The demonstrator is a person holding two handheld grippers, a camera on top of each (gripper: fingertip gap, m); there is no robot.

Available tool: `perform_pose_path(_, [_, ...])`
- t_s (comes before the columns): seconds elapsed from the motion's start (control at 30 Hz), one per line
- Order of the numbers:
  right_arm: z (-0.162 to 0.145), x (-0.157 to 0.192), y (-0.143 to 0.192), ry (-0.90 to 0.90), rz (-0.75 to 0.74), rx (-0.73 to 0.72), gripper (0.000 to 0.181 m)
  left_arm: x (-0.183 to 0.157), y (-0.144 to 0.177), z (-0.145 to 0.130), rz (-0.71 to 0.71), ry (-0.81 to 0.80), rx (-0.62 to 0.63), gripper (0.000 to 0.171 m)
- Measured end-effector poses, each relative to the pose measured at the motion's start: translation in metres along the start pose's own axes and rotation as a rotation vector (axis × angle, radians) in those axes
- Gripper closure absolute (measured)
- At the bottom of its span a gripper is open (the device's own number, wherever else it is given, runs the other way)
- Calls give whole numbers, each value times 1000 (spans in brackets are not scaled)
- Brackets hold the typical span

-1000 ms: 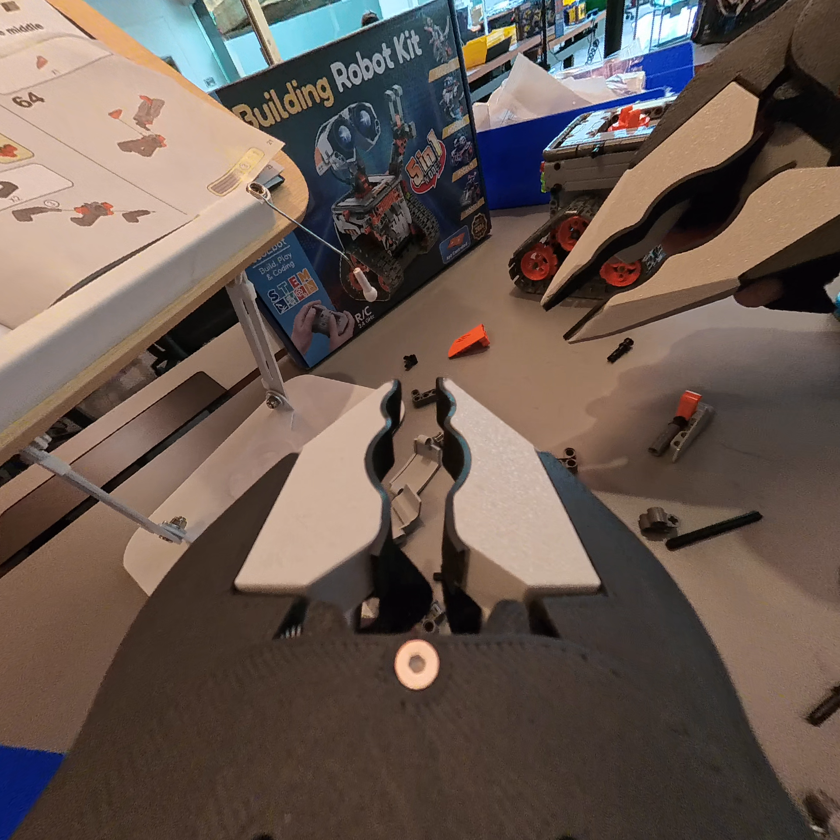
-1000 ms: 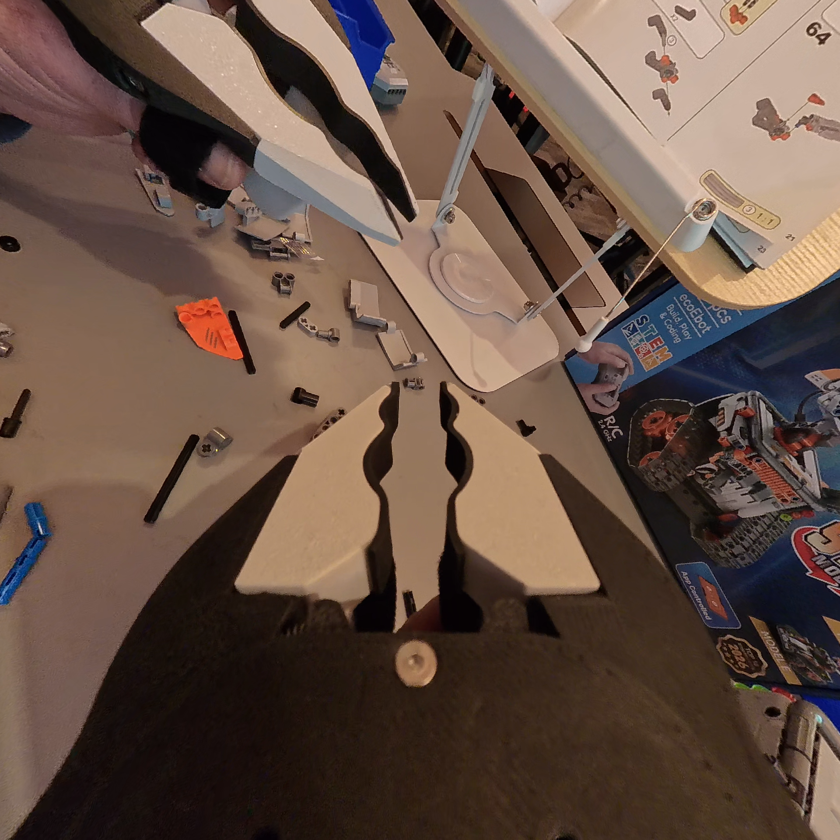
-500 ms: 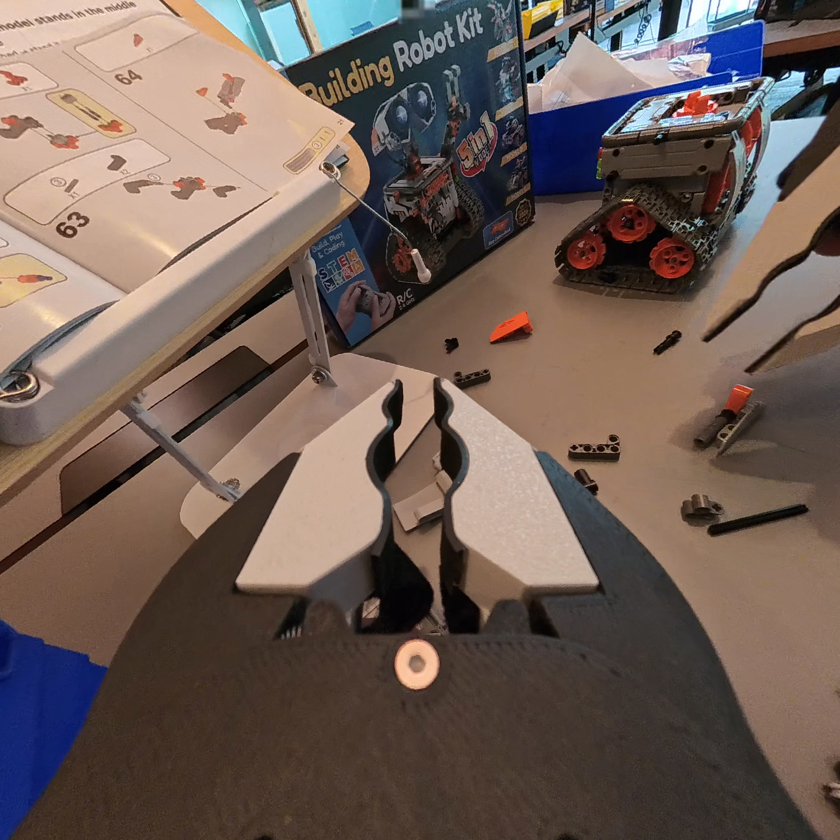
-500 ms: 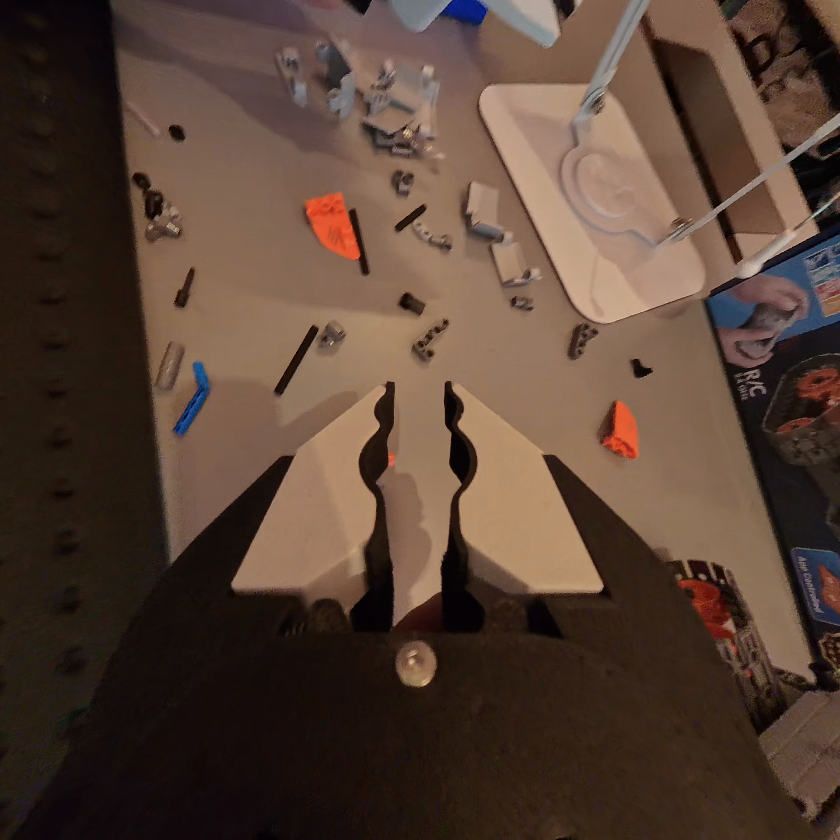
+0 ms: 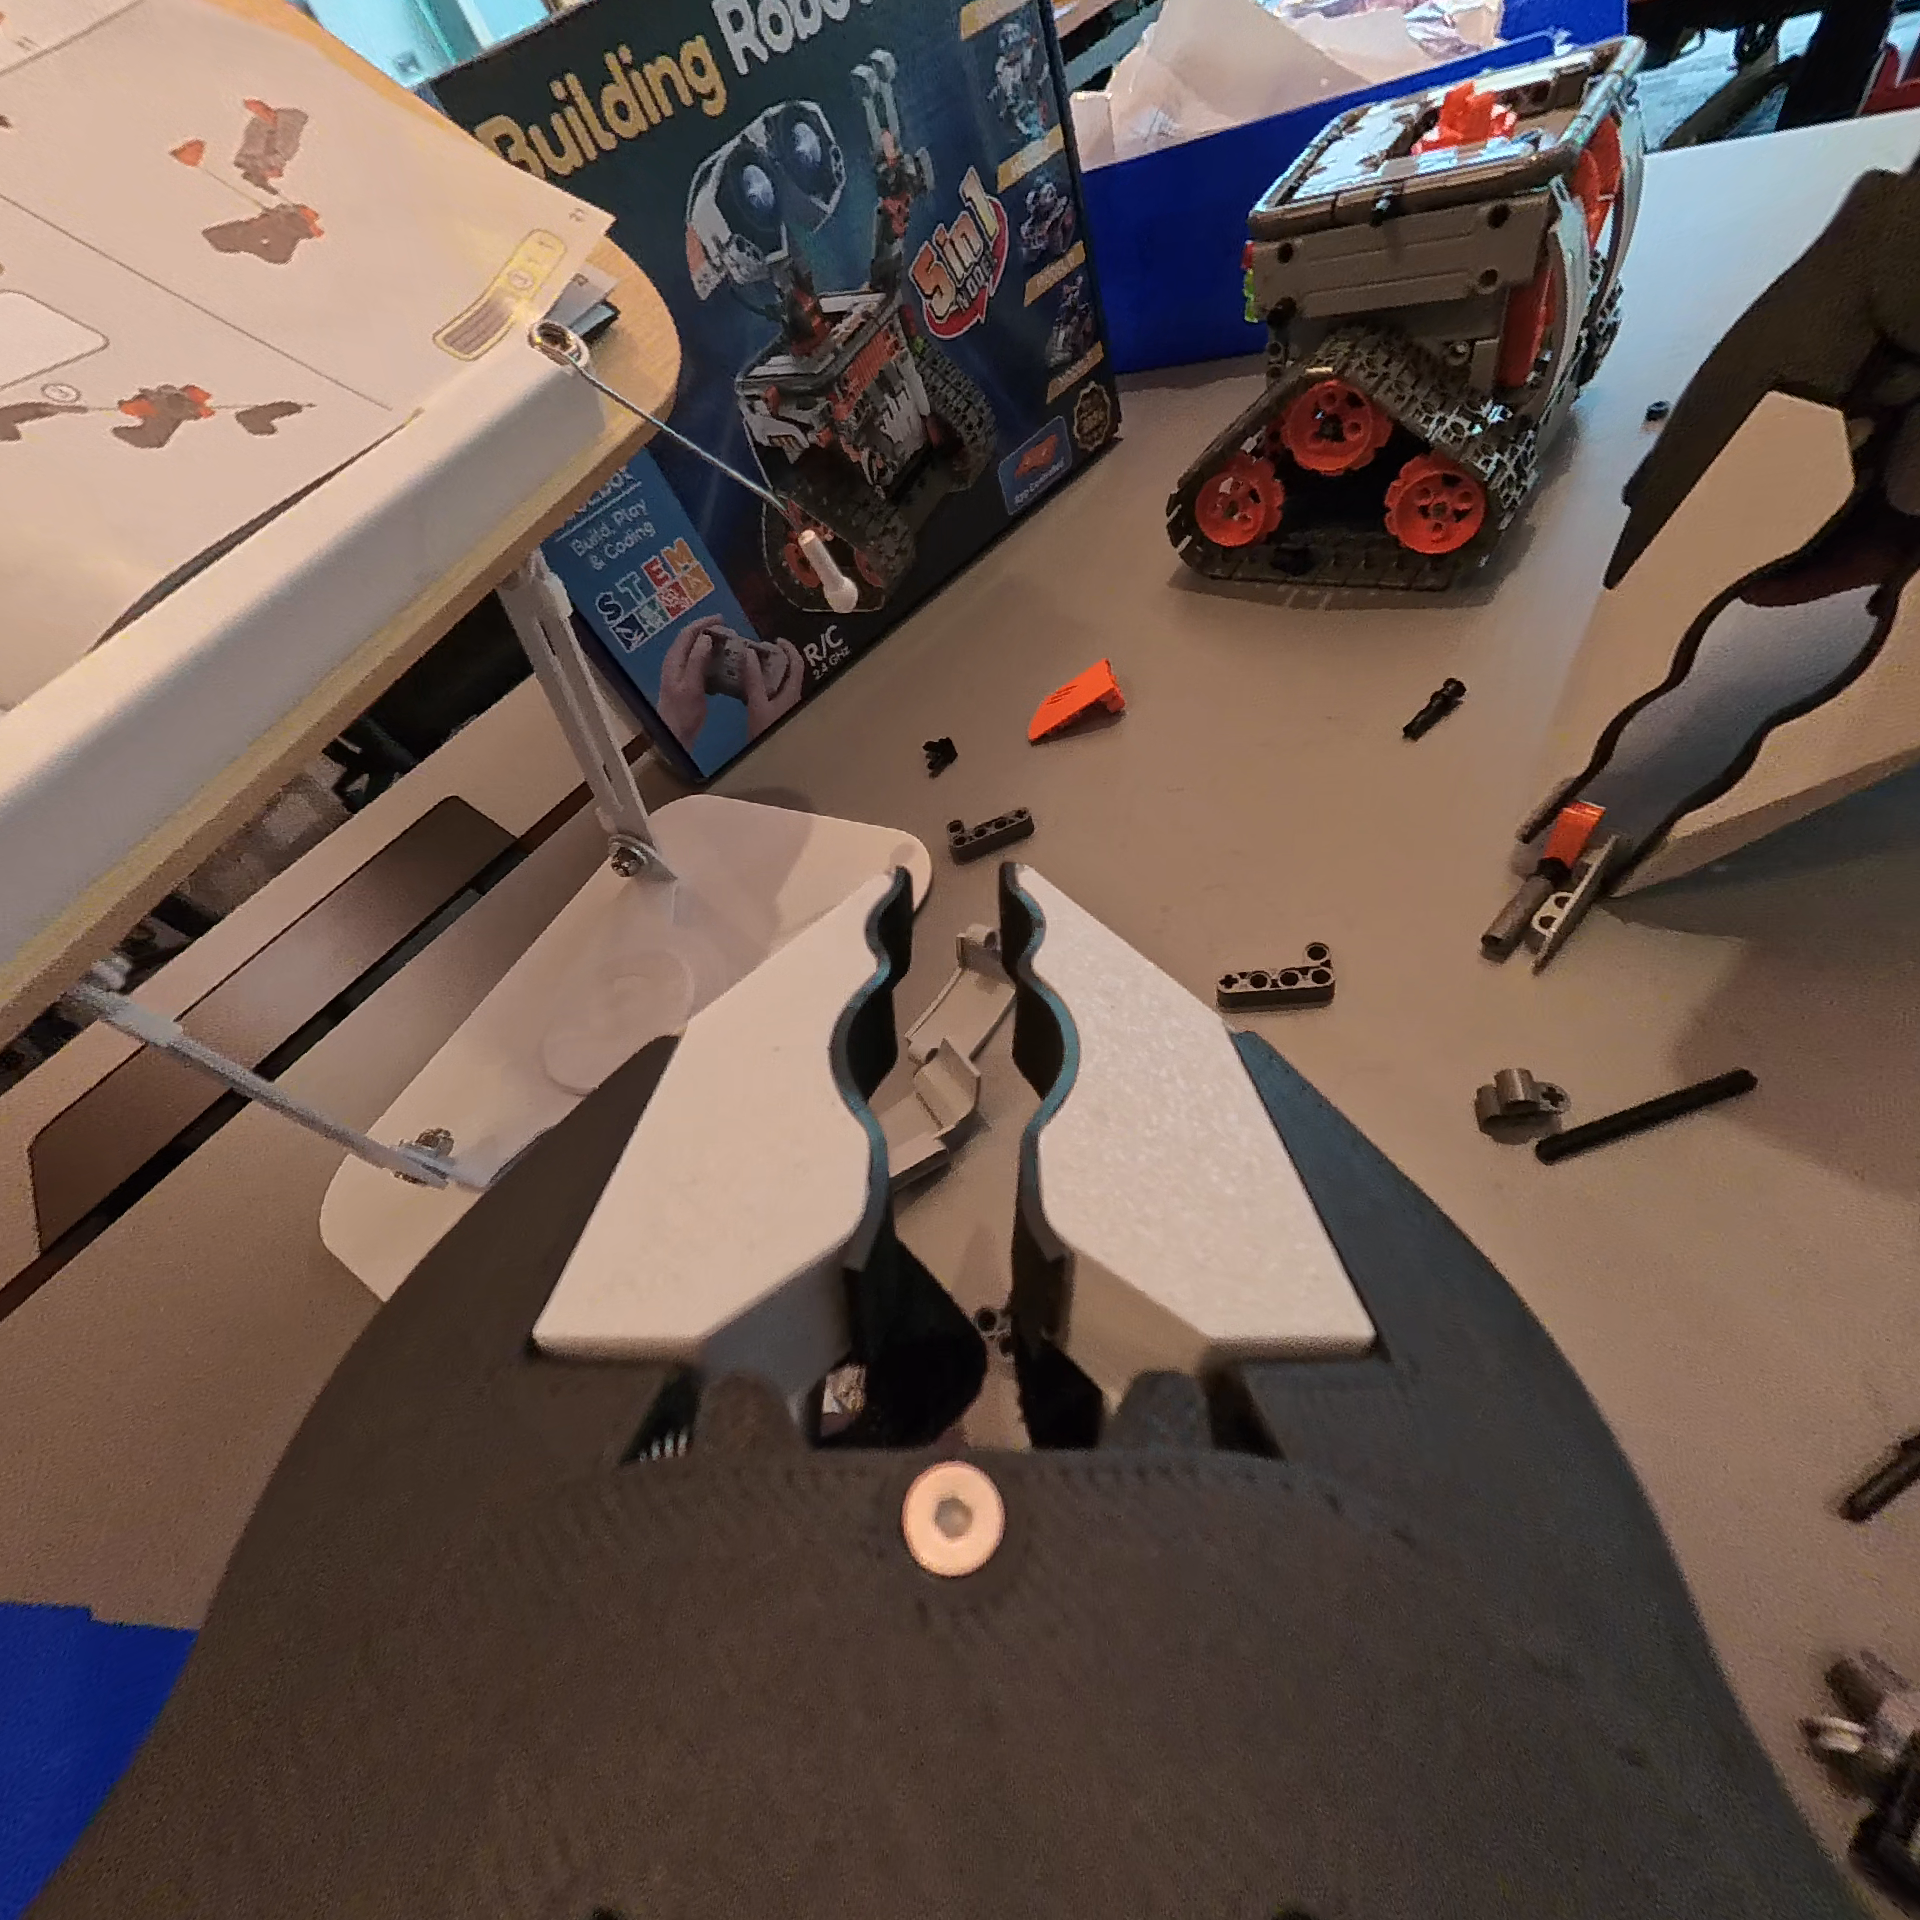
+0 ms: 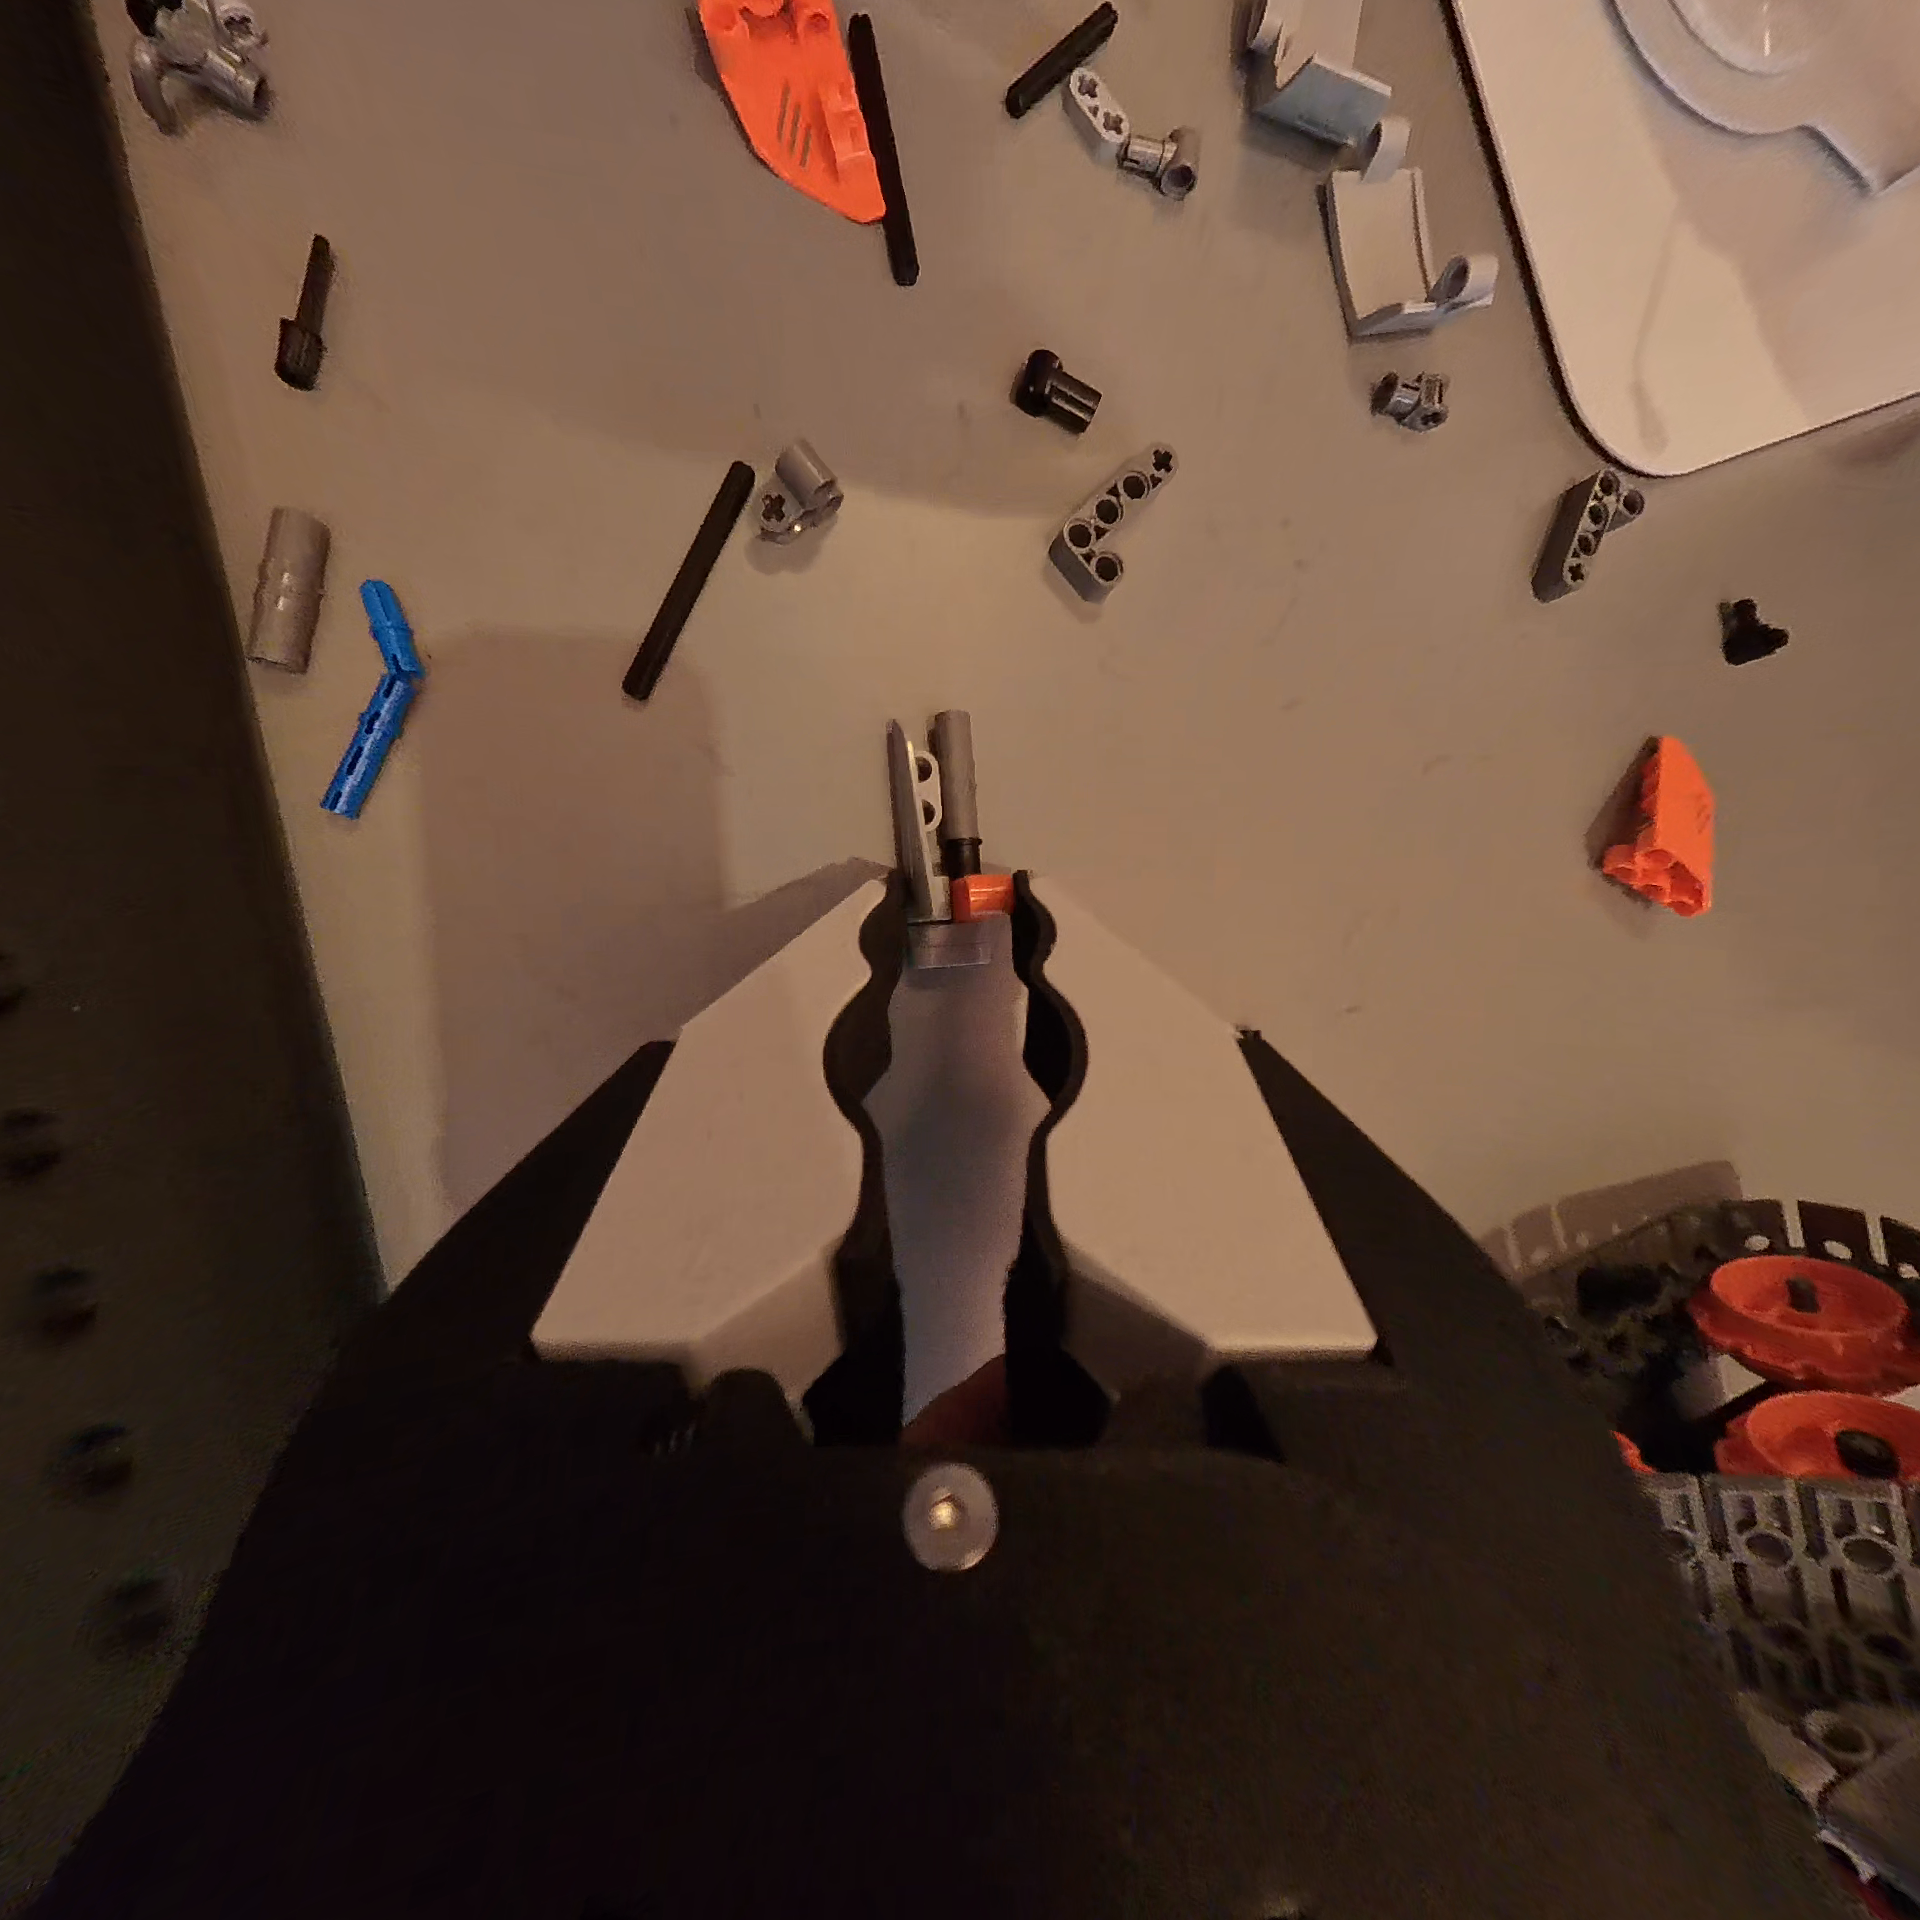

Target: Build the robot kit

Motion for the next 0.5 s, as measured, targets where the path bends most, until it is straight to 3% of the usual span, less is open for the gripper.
perform_pose_path(0.4, [-6, 9, 11, 138, 135, -42, 167, -5, -4, -1, -51, 3, 6, 156])
perform_pose_path(0.5, [-5, 10, 13, 137, 121, -51, 160, -7, -5, -2, -61, 3, 10, 156])
Point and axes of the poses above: each gripper's, where its closed fingertips meet, y back along the fingers, z out of its top, x = y × z across the jaws, the point moved 10 cm from there along y, back along the fingers, and after that the axes turned 9 degrees about -x, right-handed, at the moved point
